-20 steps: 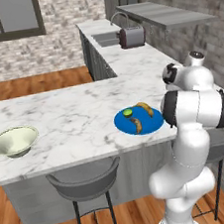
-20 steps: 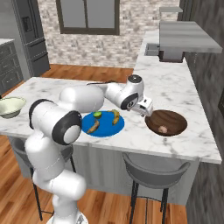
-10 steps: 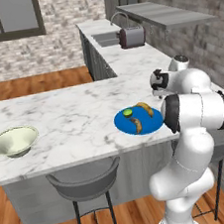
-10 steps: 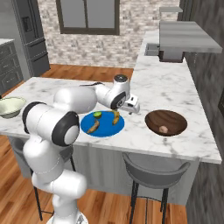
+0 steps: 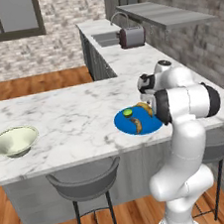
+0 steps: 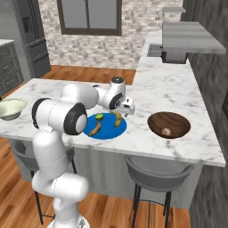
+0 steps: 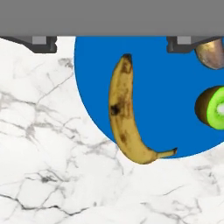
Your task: Take the fruits from the plate on the dining counter and place two fruits in each bowl.
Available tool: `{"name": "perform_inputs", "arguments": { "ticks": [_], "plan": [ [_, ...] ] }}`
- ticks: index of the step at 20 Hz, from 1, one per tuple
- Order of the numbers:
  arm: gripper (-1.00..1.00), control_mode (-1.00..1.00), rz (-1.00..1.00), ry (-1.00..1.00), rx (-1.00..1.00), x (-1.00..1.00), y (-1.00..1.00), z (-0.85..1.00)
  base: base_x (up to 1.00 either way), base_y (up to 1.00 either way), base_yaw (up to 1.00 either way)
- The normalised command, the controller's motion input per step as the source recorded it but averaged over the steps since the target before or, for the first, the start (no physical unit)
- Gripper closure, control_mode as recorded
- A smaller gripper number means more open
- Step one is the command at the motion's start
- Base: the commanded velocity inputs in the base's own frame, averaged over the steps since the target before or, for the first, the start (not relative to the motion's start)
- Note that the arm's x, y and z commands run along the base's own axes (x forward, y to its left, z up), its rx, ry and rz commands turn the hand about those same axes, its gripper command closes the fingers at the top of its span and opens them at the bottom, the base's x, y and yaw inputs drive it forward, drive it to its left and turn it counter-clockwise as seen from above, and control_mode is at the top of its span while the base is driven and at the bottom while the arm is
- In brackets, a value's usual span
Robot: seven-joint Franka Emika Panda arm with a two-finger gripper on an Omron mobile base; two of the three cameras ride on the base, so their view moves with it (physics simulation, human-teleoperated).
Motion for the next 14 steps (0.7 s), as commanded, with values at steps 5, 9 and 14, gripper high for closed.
{"name": "perform_inputs", "arguments": {
  "ticks": [5,9,14],
  "plan": [
    [-1.0,-1.0,0.05,0.02,0.0,0.09,0.15,-0.37,0.0,0.0,0.0],
    [-1.0,-1.0,0.04,0.0,0.0,0.15,0.17,-0.2,0.0,0.0,0.0],
    [-1.0,-1.0,0.04,0.0,0.0,0.11,0.16,-0.35,0.0,0.0,0.0]
  ]
}}
